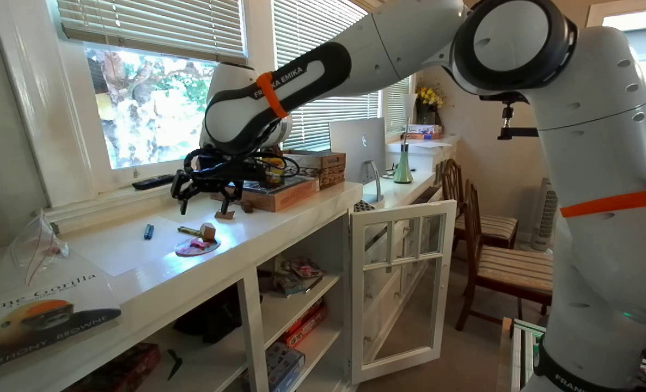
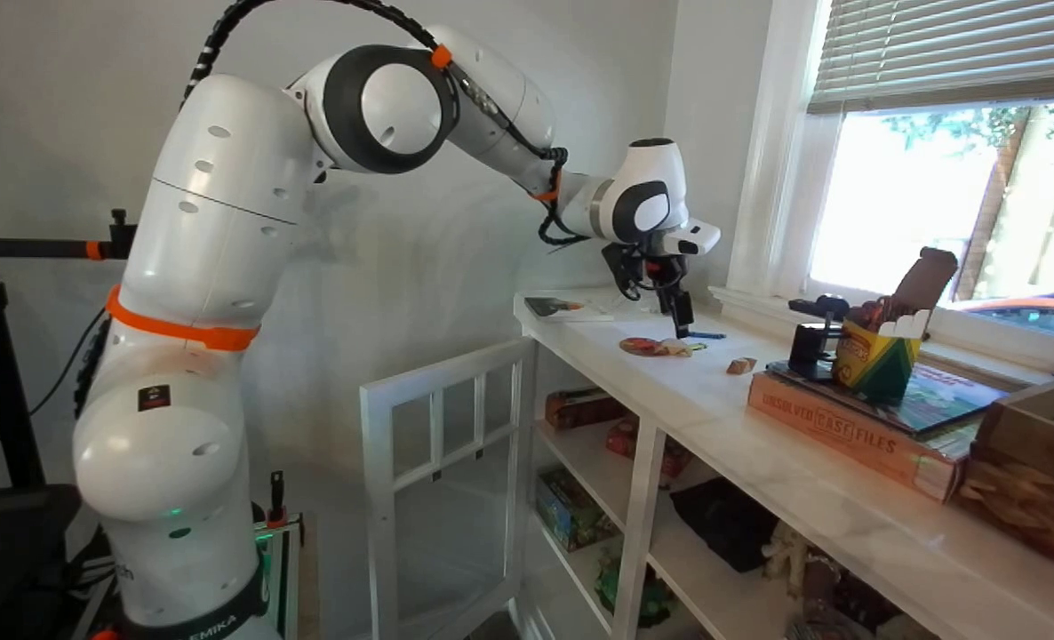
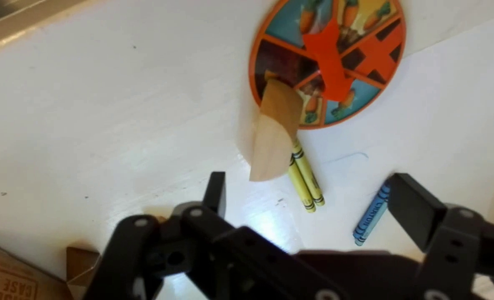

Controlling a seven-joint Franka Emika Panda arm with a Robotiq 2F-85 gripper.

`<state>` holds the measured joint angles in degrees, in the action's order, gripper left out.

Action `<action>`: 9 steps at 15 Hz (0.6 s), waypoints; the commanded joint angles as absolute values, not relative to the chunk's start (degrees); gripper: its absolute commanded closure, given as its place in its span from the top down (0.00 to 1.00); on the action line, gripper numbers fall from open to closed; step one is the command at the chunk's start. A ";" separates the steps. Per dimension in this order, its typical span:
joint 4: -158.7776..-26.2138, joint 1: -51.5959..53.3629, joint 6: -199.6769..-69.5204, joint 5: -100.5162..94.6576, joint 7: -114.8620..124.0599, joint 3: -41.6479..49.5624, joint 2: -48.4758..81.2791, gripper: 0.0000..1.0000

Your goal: Put the black object on the box, then move one wooden block to the left, then turn the hand of the clock to the left

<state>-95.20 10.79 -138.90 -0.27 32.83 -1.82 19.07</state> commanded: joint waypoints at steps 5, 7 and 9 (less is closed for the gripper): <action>-92.31 11.31 -130.05 -0.55 24.01 -3.61 18.49 1.00; -91.29 11.26 -128.46 -0.21 22.03 -4.14 18.69 1.00; -90.33 11.05 -126.46 0.66 19.82 -4.87 19.02 1.00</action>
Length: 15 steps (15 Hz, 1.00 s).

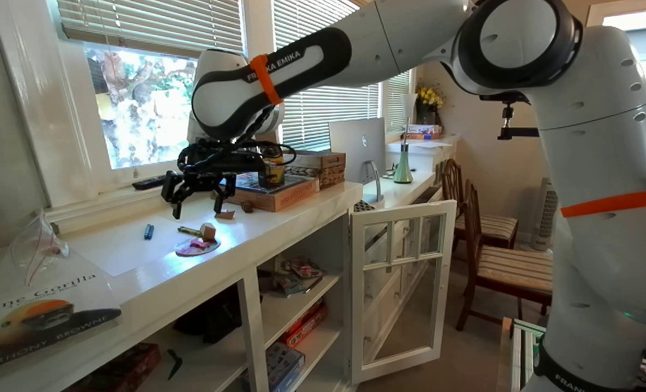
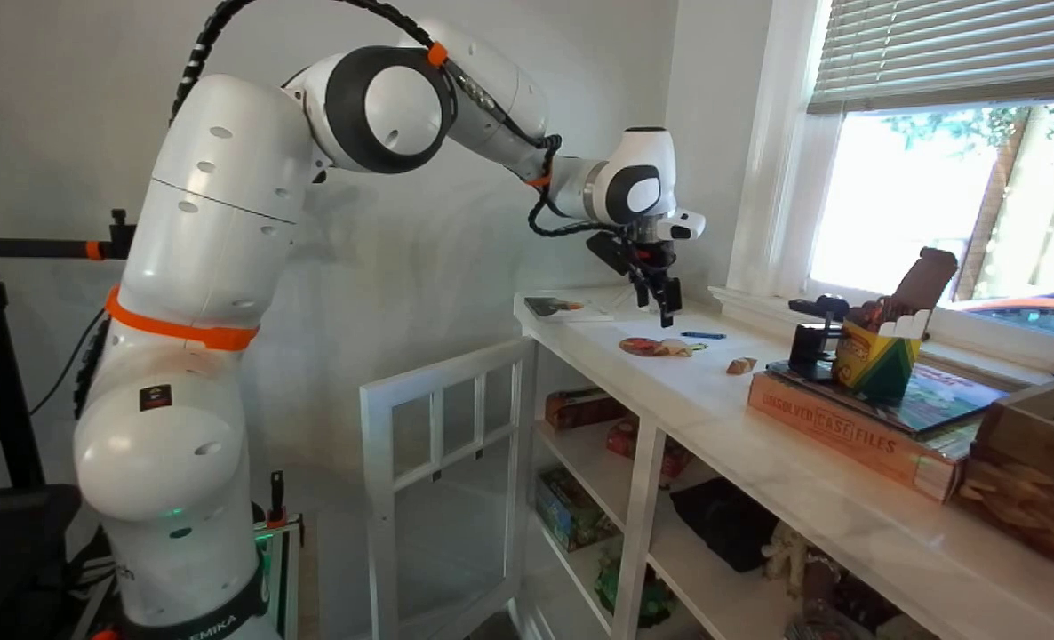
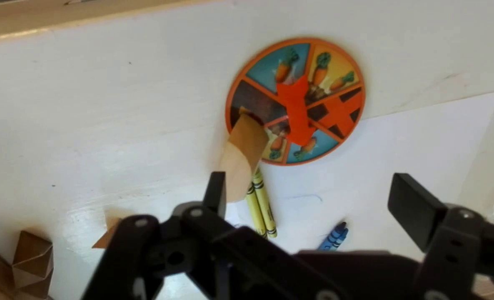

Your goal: Put the black object on the box, then move one wooden block to the left, then turn the hand of the clock to the left

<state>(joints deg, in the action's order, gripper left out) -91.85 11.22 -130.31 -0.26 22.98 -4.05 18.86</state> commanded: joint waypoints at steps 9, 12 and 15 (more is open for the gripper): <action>-88.37 11.31 -121.12 -0.56 14.16 -5.57 21.48 1.00; -87.35 11.22 -120.05 -0.06 13.15 -5.72 22.68 1.00; -86.90 11.27 -119.99 0.21 12.02 -6.03 23.55 1.00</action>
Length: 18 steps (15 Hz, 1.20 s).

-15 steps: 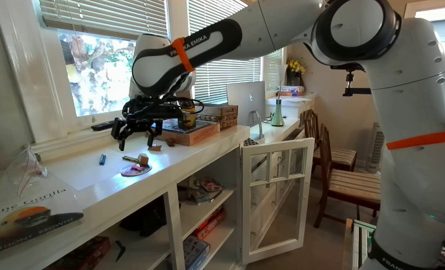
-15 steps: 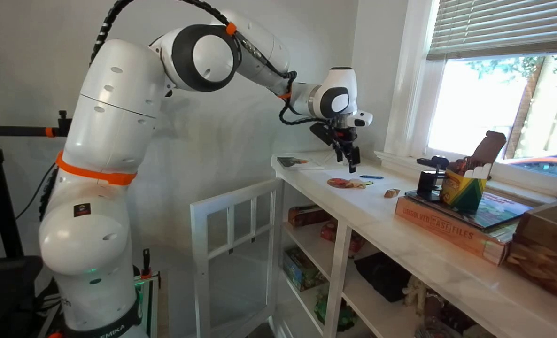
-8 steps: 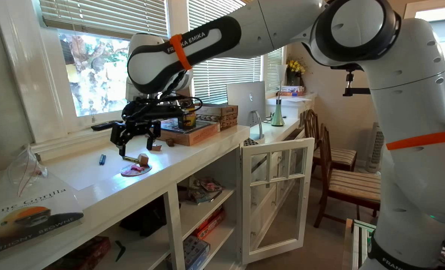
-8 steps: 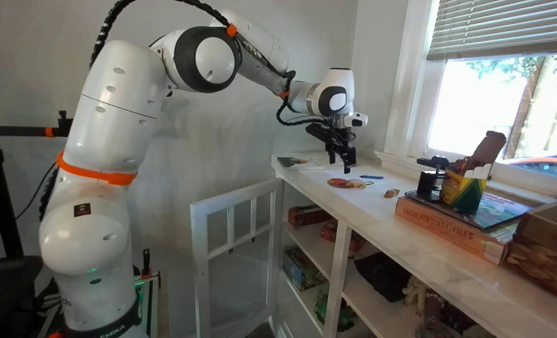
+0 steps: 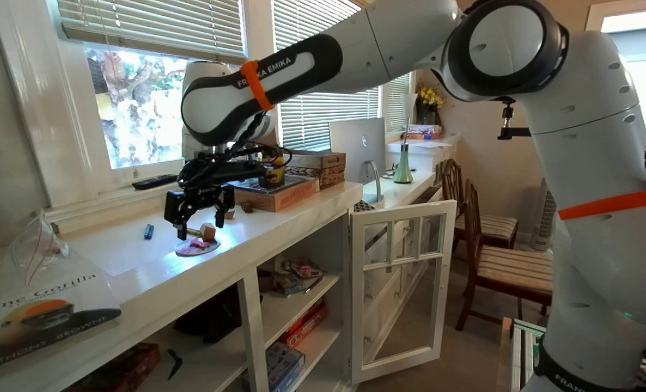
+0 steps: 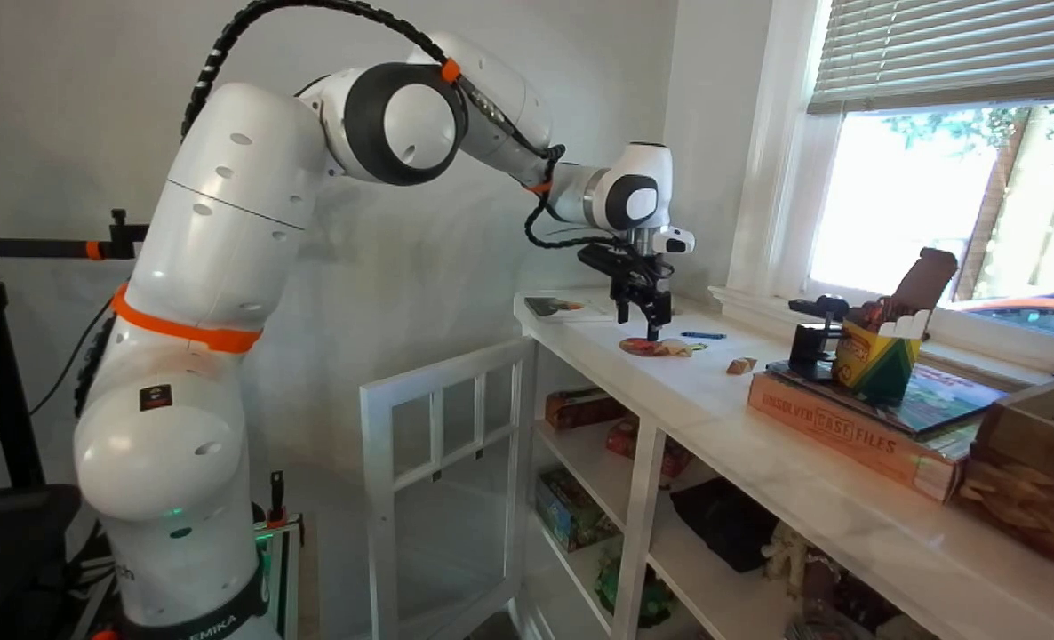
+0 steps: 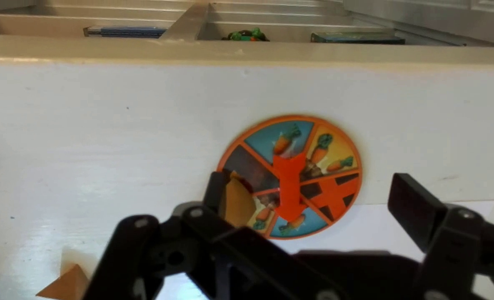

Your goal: Put the black object on the box, then move one wooden block to the left, then turn the hand of the clock to the left

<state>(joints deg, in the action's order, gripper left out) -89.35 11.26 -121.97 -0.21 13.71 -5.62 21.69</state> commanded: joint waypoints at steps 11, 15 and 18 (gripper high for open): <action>-85.38 10.43 -123.48 3.36 3.78 -8.20 25.73 1.00; -86.08 10.03 -127.18 4.42 -0.46 -8.76 26.25 1.00; -86.52 9.71 -129.87 5.20 -3.35 -9.34 26.75 1.00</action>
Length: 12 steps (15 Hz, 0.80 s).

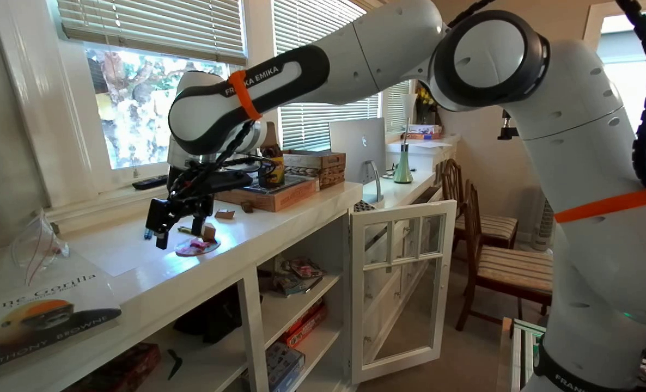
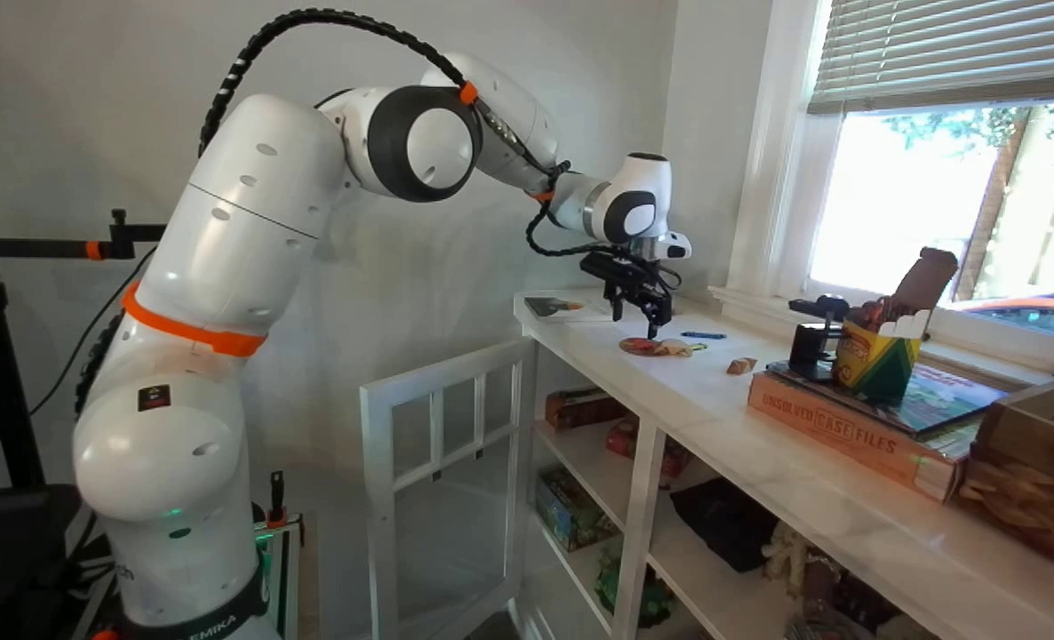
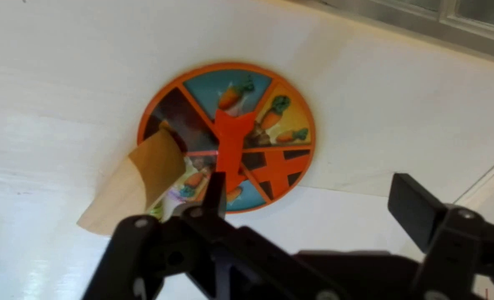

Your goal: Put the black object on the box, then move one wooden block to the left, then turn the hand of the clock to the left

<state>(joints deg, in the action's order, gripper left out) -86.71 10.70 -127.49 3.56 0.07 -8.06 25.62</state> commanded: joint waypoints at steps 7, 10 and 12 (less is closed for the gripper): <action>-86.43 9.69 -132.39 4.23 -6.07 -9.25 27.78 1.00; -86.28 9.73 -132.17 4.09 -6.40 -9.26 27.82 1.00; -86.24 9.75 -131.99 3.95 -6.84 -9.25 27.80 1.00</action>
